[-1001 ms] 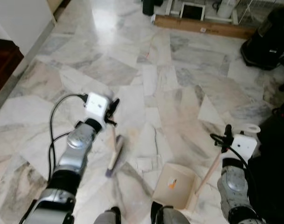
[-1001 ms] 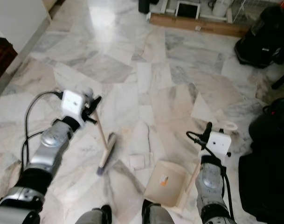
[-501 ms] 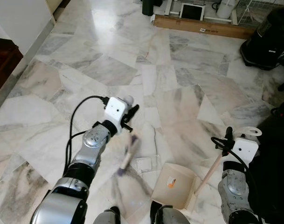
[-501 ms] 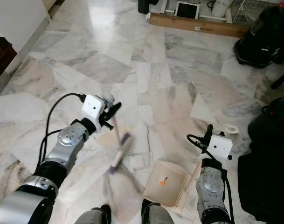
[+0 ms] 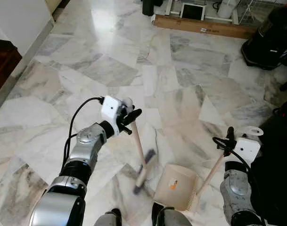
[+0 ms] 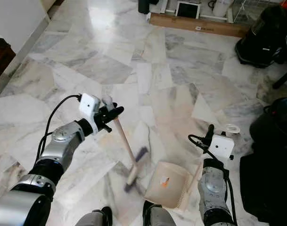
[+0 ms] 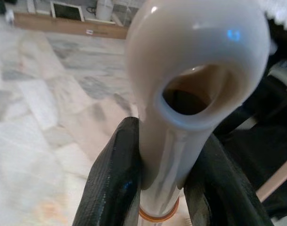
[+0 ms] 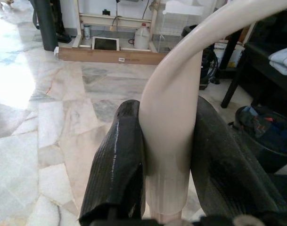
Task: Sweep floor
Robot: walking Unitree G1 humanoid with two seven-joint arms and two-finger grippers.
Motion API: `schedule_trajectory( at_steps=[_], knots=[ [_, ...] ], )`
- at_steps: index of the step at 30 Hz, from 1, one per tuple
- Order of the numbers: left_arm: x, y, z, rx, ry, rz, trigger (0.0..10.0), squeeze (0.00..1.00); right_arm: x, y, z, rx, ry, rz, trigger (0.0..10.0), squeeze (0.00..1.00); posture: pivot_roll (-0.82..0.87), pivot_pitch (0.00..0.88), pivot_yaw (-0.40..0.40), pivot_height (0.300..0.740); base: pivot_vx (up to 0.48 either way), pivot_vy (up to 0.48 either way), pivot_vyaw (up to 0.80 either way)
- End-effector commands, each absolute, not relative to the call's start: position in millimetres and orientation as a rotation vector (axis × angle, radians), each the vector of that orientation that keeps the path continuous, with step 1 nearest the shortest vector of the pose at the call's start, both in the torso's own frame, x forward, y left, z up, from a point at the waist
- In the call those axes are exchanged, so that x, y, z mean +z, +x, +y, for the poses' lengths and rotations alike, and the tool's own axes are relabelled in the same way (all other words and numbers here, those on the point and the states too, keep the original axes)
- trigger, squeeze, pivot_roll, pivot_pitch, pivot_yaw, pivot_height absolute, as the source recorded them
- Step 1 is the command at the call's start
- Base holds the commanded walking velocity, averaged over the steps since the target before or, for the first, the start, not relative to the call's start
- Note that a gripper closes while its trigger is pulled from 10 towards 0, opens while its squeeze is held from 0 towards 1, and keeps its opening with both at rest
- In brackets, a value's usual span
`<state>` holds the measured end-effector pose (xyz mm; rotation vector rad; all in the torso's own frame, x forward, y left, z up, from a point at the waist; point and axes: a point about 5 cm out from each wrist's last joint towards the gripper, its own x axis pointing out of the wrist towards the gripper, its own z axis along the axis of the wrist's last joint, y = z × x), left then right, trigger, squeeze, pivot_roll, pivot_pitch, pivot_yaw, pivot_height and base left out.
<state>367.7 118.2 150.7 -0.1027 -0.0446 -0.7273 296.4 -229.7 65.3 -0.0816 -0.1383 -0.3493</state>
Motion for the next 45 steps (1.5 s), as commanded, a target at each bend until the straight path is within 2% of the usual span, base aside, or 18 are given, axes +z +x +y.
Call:
schedule_trajectory(
  at_steps=[1,8,11,14,22,27,34,38,45],
  knots=[
    [137.2,360.6,107.1,-0.788,-0.251,0.017,10.0,0.0,41.9,286.6,-223.5,-0.322,-0.074,-0.016,10.0,0.0,0.13,0.286,-0.025,0.74,0.0,0.0,0.0],
    [154.6,364.4,108.4,-0.766,-0.413,-0.035,10.0,0.0,43.0,288.9,-221.6,-0.317,-0.068,-0.017,10.0,0.0,0.14,0.281,-0.024,0.74,0.0,0.0,0.0],
    [168.4,367.4,115.6,-0.712,-0.394,-0.101,10.0,0.0,43.2,289.4,-221.3,-0.315,-0.067,-0.016,10.0,0.0,0.14,0.28,-0.024,0.74,0.0,0.0,0.0],
    [189.1,370.8,131.7,-0.589,-0.255,-0.212,10.0,0.0,43.1,289.6,-221.3,-0.315,-0.067,-0.015,10.0,0.0,0.14,0.279,-0.022,0.74,0.0,0.0,0.0],
    [214.4,364.0,152.4,-0.464,0.01,-0.339,10.0,0.0,42.1,288.7,-221.9,-0.316,-0.067,-0.011,10.0,0.0,0.15,0.28,-0.021,0.74,0.0,0.0,0.0],
    [195.5,362.5,150.6,-0.433,0.152,-0.297,10.0,0.0,41.8,289.6,-219.6,-0.311,-0.063,-0.009,10.0,0.0,0.15,0.277,-0.021,0.74,0.0,0.0,0.0],
    [160.0,358.9,135.0,-0.445,0.351,-0.247,10.0,0.0,44.2,290.4,-221.4,-0.312,-0.066,-0.02,10.0,0.0,0.13,0.28,-0.025,0.74,0.0,0.0,0.0],
    [147.0,359.4,122.8,-0.483,0.232,-0.174,10.0,0.0,43.8,288.0,-226.3,-0.319,-0.074,-0.021,10.0,0.0,0.12,0.283,-0.026,0.74,0.0,0.0,0.0],
    [133.0,363.9,116.8,-0.488,0.009,-0.055,10.0,0.0,43.2,286.5,-227.0,-0.319,-0.08,-0.021,10.0,0.0,0.11,0.288,-0.029,0.74,0.0,0.0,0.0]
  ],
)
